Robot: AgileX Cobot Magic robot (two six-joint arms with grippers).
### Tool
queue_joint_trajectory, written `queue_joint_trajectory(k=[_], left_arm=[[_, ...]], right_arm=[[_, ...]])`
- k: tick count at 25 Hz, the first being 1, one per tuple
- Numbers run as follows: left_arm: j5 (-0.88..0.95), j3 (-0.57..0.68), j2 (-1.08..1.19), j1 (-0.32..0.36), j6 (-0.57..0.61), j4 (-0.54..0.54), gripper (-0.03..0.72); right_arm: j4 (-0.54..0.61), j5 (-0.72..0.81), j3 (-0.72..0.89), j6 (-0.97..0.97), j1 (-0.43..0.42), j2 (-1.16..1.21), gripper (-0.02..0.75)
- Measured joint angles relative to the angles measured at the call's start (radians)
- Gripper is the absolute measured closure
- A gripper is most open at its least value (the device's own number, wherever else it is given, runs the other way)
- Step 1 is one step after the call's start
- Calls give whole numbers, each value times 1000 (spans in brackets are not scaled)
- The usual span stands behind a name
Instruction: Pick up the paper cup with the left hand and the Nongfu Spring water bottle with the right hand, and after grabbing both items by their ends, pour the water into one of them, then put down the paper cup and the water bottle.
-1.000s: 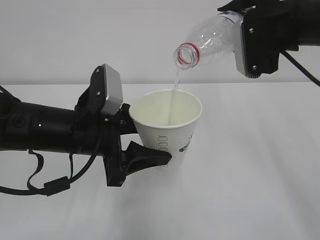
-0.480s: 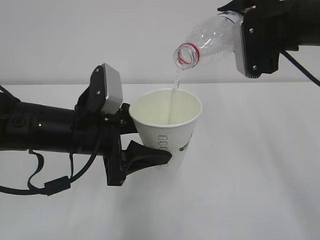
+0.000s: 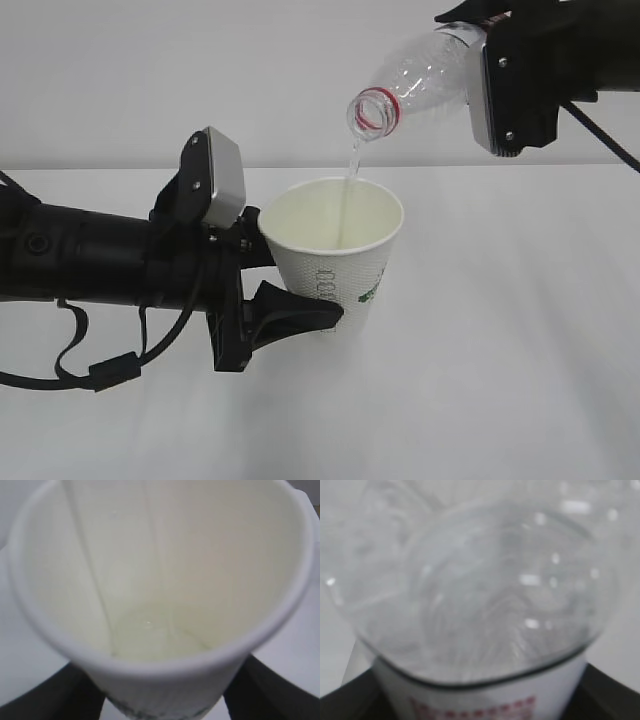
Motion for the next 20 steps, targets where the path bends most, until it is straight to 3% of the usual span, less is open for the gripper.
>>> queue_joint_trajectory(k=[20], left_arm=[[4,0,0,0,0,-2,198]], right_arm=[[0,0,0,-8,0,0,216]])
